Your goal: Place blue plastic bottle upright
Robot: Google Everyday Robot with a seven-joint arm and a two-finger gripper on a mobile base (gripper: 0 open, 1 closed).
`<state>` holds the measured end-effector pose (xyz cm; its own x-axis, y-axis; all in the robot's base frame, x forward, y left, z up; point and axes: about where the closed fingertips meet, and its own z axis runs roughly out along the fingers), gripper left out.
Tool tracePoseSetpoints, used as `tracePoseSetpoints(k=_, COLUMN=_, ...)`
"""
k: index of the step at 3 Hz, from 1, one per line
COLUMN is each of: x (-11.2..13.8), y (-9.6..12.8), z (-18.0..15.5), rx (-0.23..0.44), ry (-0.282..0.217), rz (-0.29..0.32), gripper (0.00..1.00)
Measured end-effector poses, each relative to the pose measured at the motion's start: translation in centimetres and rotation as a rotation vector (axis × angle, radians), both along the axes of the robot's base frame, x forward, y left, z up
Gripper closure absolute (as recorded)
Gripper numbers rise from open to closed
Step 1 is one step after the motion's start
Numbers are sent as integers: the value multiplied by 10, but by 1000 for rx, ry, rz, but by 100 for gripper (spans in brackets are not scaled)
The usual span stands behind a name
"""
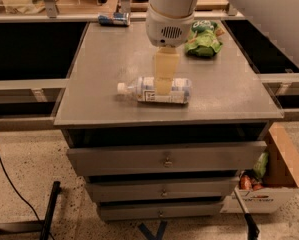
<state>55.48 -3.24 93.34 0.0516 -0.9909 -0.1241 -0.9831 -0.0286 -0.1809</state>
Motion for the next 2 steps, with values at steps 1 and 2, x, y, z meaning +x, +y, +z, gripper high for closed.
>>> tracePoseSetpoints(k=1, x=26, y=6, z=-22, rx=26, ry=17, rz=8, gripper=0)
tracePoseSetpoints(k=2, x=41, y=9, z=-44, rx=39, ry=40, rz=-18, gripper=0)
